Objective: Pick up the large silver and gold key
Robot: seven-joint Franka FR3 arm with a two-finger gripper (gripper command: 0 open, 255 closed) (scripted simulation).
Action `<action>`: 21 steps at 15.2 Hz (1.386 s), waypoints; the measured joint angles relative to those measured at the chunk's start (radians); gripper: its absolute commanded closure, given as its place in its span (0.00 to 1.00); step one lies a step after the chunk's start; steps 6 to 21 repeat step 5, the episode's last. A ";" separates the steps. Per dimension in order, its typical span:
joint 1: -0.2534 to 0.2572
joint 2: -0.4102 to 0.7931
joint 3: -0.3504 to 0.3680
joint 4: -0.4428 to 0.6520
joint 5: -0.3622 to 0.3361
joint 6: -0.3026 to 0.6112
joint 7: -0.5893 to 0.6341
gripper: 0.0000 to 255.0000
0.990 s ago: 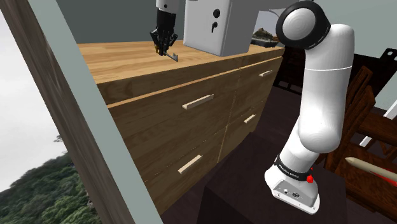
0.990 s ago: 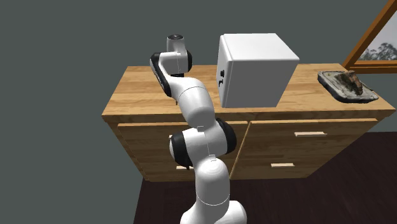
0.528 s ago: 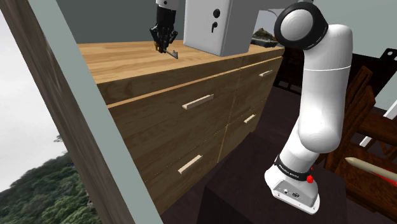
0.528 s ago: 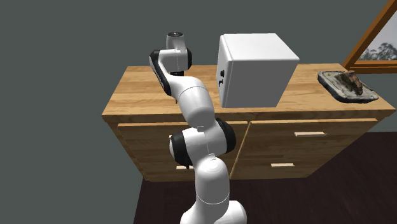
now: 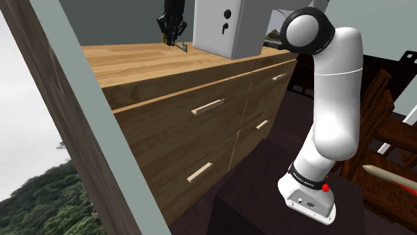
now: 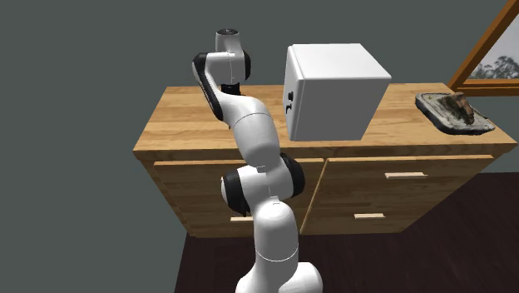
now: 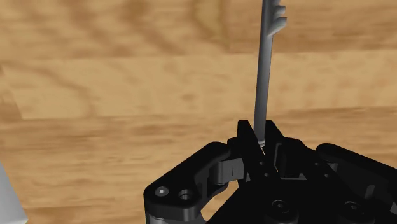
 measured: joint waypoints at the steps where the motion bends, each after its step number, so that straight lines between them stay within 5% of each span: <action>1: 0.000 0.019 0.000 0.045 -0.001 -0.026 -0.001 1.00; 5: 0.007 0.079 0.000 0.194 -0.006 -0.115 0.004 1.00; 21: 0.007 0.079 0.000 0.194 -0.006 -0.115 0.004 1.00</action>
